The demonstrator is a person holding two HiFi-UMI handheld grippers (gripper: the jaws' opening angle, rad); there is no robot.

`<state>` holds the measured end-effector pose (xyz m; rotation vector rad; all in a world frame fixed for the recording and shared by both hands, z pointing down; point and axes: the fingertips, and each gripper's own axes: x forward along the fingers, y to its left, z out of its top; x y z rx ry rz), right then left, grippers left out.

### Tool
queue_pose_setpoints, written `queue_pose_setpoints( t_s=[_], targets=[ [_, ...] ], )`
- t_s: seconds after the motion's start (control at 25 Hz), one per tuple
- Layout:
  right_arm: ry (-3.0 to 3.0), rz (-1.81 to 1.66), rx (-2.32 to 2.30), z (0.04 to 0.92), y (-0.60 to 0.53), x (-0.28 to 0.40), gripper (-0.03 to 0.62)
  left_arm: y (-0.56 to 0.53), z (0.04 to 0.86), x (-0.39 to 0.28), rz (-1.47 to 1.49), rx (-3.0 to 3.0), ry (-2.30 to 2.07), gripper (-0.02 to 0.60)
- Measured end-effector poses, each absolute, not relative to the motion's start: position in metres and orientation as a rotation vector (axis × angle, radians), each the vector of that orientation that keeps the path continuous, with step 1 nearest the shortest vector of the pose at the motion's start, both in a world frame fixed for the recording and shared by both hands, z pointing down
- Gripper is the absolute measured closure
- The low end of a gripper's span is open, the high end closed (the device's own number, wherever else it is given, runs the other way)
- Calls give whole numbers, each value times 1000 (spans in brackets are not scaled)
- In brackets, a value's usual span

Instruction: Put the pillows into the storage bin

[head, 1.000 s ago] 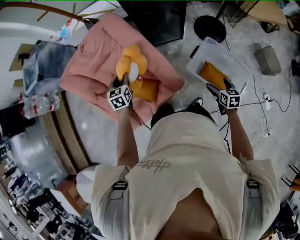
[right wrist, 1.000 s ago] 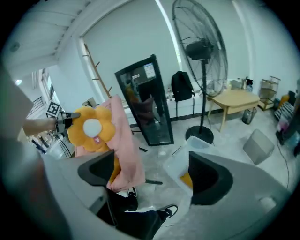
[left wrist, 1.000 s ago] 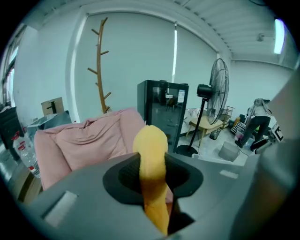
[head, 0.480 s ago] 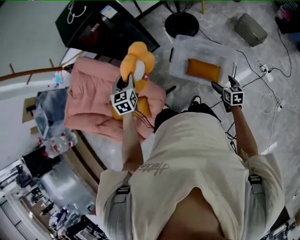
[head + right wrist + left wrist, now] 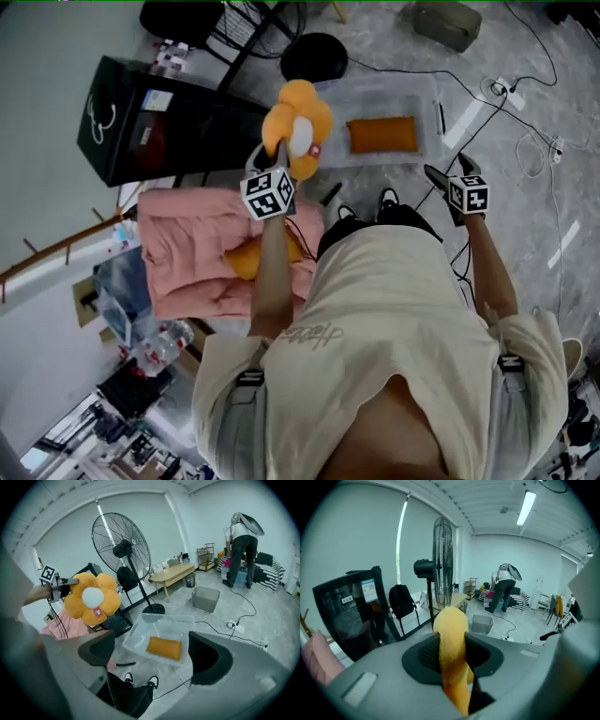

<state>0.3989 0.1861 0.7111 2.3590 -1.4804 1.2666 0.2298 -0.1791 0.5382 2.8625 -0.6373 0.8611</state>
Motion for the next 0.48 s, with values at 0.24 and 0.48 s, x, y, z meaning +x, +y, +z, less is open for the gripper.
queue_pose_setpoints(
  t_s=[0.24,0.48],
  targets=[
    [-1293,1354,2538,724,239,421,106,-168,567,297,897,2844,-500,431],
    [-1187,1396,2622,733,271,435,106,-167,572,341,842,2918,-495,341]
  ],
)
